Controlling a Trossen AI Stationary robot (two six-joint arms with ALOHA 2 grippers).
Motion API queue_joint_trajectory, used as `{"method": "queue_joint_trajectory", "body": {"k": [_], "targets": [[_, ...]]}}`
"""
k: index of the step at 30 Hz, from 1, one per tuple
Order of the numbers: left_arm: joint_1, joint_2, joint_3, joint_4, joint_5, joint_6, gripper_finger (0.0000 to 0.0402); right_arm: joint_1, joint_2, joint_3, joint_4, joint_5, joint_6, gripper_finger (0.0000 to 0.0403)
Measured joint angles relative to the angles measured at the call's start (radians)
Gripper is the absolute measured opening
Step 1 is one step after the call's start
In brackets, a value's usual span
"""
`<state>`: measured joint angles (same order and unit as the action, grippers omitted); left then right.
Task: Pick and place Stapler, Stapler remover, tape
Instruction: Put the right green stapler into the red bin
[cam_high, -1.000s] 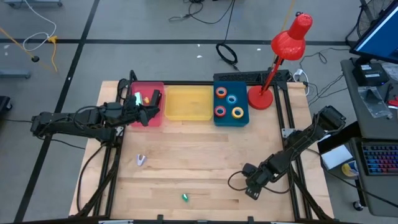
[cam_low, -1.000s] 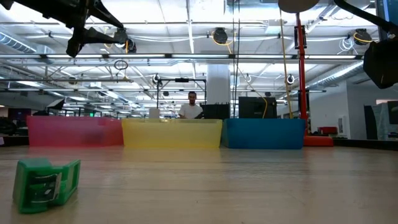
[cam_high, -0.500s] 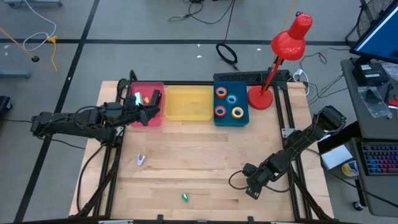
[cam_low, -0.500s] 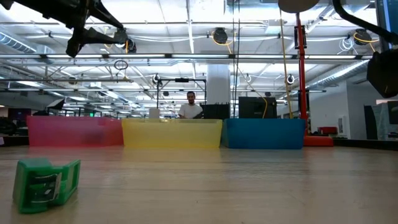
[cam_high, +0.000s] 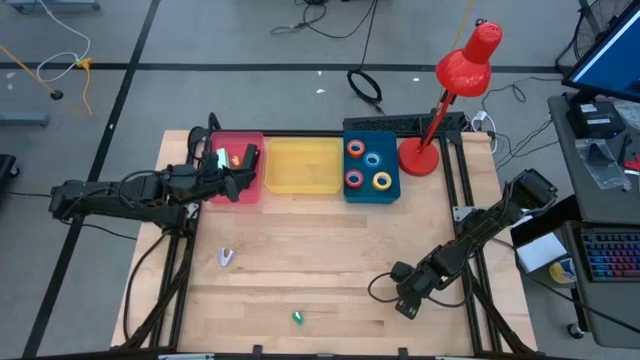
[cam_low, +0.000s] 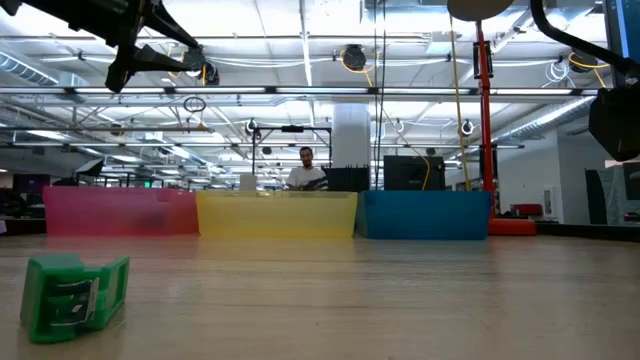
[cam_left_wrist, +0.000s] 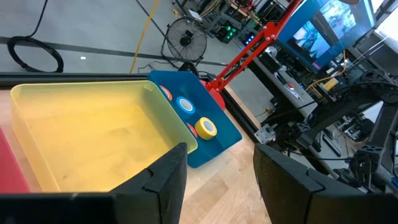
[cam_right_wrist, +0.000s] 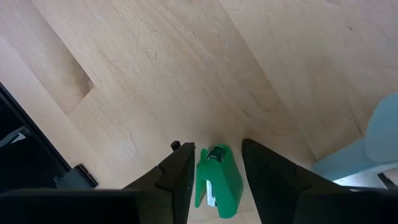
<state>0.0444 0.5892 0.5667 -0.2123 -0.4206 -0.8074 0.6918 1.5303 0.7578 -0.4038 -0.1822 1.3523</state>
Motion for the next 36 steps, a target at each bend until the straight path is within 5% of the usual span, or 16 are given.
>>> {"method": "queue_joint_trajectory", "body": {"k": [36], "targets": [[0.0, 0.0, 0.0, -0.002, 0.0, 0.027, 0.0184, 0.076, -0.082, 0.036, -0.094, 0.106, 0.181, 0.013]]}}
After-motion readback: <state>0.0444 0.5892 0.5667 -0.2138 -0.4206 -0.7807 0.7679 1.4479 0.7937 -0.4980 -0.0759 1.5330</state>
